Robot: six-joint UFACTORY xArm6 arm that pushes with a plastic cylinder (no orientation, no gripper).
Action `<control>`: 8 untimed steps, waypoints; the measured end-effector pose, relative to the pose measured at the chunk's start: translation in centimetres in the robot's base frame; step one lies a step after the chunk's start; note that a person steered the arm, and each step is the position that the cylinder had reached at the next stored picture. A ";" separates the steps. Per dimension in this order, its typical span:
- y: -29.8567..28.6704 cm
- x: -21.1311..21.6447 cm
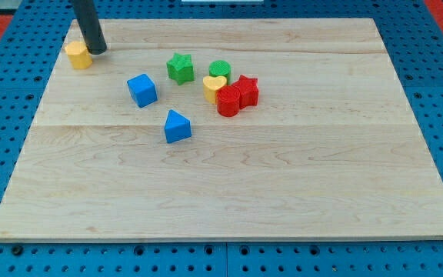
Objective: Move the yellow hexagon parallel to the left of the green star
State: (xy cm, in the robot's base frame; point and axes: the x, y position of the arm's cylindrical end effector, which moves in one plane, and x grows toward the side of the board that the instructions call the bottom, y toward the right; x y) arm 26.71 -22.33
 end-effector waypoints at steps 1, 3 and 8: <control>3.1 -5.9; -4.4 -4.9; -1.4 4.0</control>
State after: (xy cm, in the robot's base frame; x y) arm 30.71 -23.76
